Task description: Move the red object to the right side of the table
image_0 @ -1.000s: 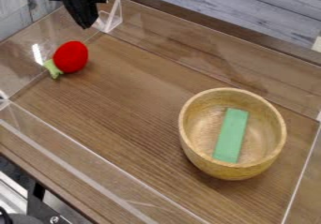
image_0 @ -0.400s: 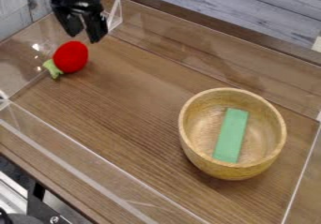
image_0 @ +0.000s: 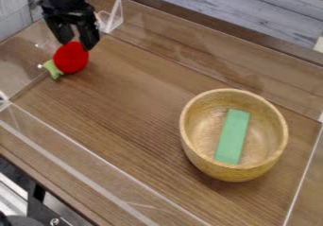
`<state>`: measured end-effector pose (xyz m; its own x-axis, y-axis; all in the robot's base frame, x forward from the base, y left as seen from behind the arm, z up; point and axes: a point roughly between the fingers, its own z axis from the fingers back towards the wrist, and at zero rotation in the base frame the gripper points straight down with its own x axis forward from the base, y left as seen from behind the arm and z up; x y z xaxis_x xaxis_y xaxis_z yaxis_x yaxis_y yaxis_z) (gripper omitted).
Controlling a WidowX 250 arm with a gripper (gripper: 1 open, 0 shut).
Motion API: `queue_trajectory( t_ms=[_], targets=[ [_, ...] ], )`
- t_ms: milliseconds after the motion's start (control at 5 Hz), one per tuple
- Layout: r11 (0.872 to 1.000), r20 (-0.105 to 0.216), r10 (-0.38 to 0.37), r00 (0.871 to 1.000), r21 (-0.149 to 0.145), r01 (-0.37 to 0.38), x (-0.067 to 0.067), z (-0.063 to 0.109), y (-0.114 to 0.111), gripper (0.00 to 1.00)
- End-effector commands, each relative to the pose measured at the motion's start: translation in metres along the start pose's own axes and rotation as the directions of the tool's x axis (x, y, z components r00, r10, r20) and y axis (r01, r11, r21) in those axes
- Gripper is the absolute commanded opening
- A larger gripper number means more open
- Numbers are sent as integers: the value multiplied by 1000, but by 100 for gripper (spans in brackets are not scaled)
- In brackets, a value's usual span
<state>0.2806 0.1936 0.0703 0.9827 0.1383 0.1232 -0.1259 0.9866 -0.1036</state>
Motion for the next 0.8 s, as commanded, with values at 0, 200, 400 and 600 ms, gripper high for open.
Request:
queue_trajectory(
  t_ms=[0,200,400,600],
  targets=[
    [1000,28,-2,1000,31,1,6,9,5,0],
    [1000,36,-2,999,29,1,11,22,-3,0],
    [998,61,48,997,31,-50,17,32,-14,0],
    [995,89,88,992,28,-91,24,44,-27,0]
  ],
)
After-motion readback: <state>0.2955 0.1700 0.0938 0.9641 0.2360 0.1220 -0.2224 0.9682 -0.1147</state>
